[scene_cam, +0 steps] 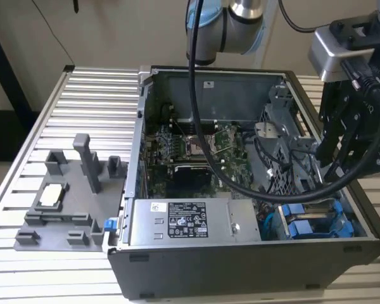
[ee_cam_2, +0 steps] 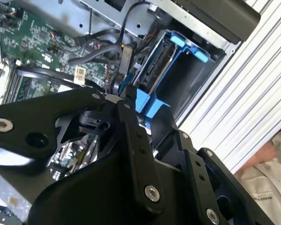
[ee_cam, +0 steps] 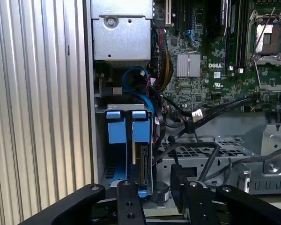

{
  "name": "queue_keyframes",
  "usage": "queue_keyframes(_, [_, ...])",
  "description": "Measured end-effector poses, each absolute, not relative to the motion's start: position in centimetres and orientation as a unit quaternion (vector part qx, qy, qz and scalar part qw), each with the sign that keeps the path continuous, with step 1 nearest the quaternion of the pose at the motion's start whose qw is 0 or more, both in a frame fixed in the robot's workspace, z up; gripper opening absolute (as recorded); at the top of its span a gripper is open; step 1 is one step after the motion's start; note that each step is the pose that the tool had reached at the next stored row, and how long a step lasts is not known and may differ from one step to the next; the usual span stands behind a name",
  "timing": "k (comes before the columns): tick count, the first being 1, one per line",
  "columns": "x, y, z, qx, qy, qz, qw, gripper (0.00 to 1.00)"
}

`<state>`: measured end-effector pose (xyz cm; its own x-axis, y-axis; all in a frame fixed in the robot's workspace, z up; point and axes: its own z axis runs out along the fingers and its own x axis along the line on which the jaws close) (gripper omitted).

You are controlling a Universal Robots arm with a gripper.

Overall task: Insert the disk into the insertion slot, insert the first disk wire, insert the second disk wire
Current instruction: 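Insert the first disk wire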

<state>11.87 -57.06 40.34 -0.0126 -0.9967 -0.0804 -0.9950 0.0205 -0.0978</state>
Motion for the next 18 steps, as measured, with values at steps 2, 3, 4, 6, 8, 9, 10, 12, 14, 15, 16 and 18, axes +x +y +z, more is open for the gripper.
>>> queue_keyframes(2, [11.8, -57.0, 40.3, -0.7, 0.71, -0.015, 0.077, 0.41])
queue_keyframes(3, [11.7, -57.0, 40.3, -0.7, 0.709, -0.019, 0.082, 0.41])
queue_keyframes(4, [11.7, -57.0, 40.3, -0.7, 0.708, -0.024, 0.087, 0.41])
queue_keyframes(6, [11.6, -56.8, 40.2, -0.701, 0.706, -0.033, 0.096, 0.41])
queue_keyframes(8, [11.6, -56.4, 40.1, -0.702, 0.704, -0.039, 0.102, 0.41])
queue_keyframes(9, [11.5, -56.2, 40.0, -0.702, 0.703, -0.042, 0.105, 0.41])
queue_keyframes(10, [11.5, -56.0, 39.9, -0.703, 0.702, -0.045, 0.108, 0.41])
queue_keyframes(12, [11.5, -55.6, 39.8, -0.704, 0.699, -0.053, 0.113, 0.41])
queue_keyframes(14, [11.4, -55.1, 39.7, -0.705, 0.697, -0.061, 0.116, 0.41])
queue_keyframes(15, [11.4, -54.9, 39.7, -0.706, 0.696, -0.064, 0.117, 0.41])
queue_keyframes(16, [11.2, -54.7, 39.6, -0.706, 0.695, -0.067, 0.118, 0.41])
queue_keyframes(18, [10.9, -54.4, 39.5, -0.706, 0.694, -0.072, 0.12, 0.41])
